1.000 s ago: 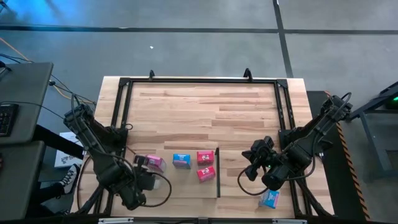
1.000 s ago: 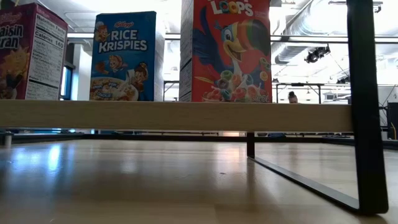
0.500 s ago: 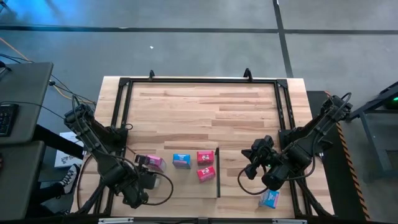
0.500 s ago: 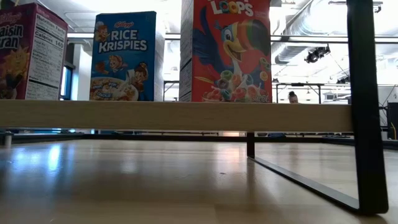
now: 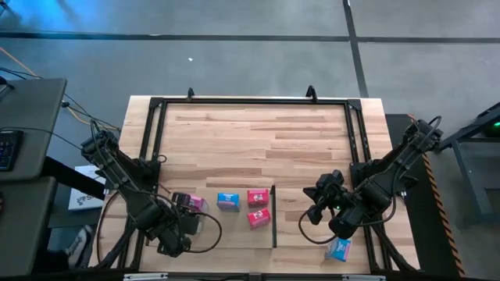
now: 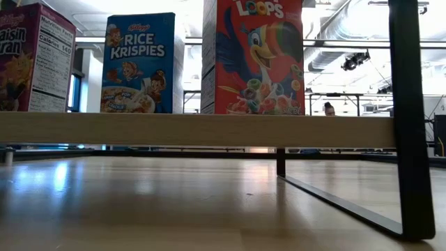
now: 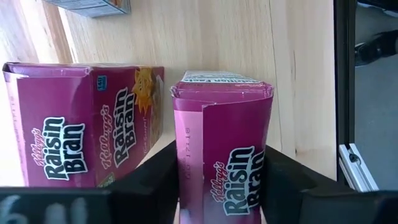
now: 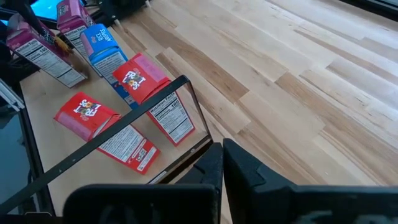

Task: Stack cereal on shelf
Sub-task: Adjust the purple cereal box, then put the blue cereal box on the shelf

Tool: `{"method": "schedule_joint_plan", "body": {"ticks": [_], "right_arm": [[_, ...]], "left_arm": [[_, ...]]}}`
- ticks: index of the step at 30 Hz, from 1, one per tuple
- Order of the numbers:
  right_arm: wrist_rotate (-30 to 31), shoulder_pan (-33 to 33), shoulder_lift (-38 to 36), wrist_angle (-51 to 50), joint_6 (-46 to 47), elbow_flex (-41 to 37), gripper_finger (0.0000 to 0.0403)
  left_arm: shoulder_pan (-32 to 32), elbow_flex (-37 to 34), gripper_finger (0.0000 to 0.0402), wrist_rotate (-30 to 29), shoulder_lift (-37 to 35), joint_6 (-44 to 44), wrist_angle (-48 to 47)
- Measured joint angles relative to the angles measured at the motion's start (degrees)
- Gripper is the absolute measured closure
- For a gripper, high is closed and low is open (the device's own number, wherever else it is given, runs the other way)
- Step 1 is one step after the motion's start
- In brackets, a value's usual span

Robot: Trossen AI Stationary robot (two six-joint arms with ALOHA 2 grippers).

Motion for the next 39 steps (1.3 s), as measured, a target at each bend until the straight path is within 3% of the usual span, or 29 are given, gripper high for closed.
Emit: {"method": "schedule_joint_plan", "body": {"ticks": [10, 21, 27, 33, 39], "right_arm": [[0.0, -0.4, 0.0, 0.0, 0.0, 0.0, 0.0403], [-2.2, -2.9, 0.0, 0.2, -0.2, 0.0, 0.0403], [-3.0, -3.4, 0.0, 0.2, -1.1, 0.0, 0.0403], [-3.0, -3.5, 0.0, 0.2, -0.4, 0.0, 0.0403], [-2.8, -4.2, 0.0, 0.4, 0.4, 0.0, 0.0403]], "left_arm": [[1.4, 0.0, 0.0177, 1.3, -1.4, -0.5, 0.1], [3.2, 0.0, 0.0171, 0.5, -11.1, -2.8, 0.4], [4.8, 0.0, 0.0171, -7.3, -19.1, -3.4, 3.7], [6.1, -0.9, 0.0172, -20.4, -29.0, -0.2, 12.3], [9.1, -13.8, 0.0170, -26.4, -43.9, 4.2, 29.8]]}}
